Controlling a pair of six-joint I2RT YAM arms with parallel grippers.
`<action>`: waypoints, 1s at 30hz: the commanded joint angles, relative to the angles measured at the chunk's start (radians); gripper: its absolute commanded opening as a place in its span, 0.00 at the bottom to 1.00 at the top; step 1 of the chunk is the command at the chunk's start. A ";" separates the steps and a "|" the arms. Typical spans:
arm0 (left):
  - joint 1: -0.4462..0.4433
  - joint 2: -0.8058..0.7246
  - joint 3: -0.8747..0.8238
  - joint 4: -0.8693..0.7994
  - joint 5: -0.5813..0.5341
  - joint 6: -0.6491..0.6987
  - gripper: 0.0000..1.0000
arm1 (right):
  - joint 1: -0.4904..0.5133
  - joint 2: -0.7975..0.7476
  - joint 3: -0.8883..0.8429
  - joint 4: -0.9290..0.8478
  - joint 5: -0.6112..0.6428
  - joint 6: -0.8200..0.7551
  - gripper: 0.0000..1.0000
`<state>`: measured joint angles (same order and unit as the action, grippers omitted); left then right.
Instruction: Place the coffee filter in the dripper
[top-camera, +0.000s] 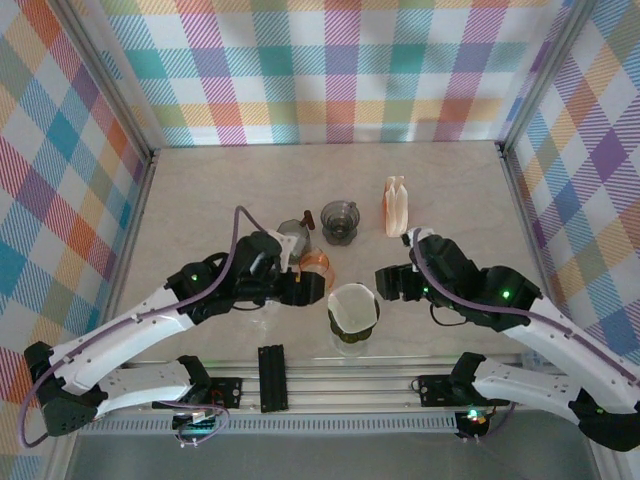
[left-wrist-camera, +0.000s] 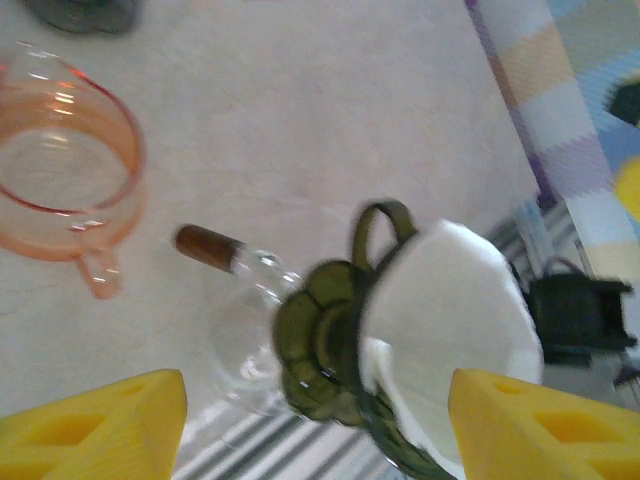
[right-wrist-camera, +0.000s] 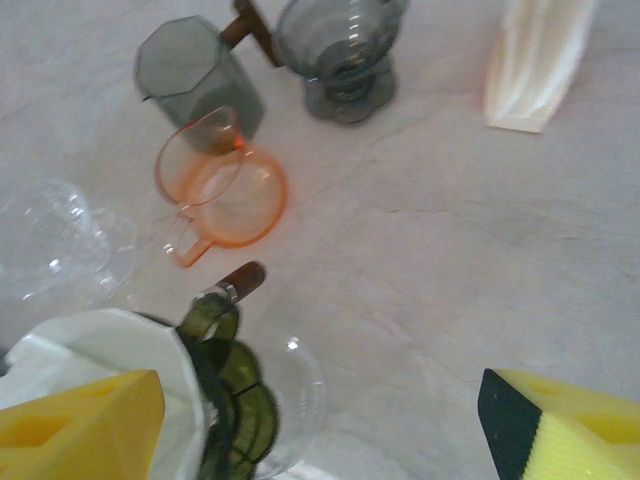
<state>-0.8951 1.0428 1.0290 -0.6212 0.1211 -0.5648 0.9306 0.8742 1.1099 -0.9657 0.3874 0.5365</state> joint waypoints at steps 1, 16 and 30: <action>0.115 0.023 -0.046 0.001 0.039 -0.021 0.69 | 0.003 -0.039 -0.027 -0.042 0.165 0.092 0.83; 0.283 0.359 -0.001 0.104 0.075 0.066 0.61 | -0.021 -0.119 -0.135 -0.144 0.121 0.182 0.85; 0.280 0.532 0.072 0.081 -0.029 0.103 0.56 | -0.024 -0.152 -0.194 -0.130 0.088 0.187 0.85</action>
<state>-0.6182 1.5459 1.0691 -0.5232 0.1246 -0.4793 0.9096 0.7403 0.9287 -1.0931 0.4850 0.7040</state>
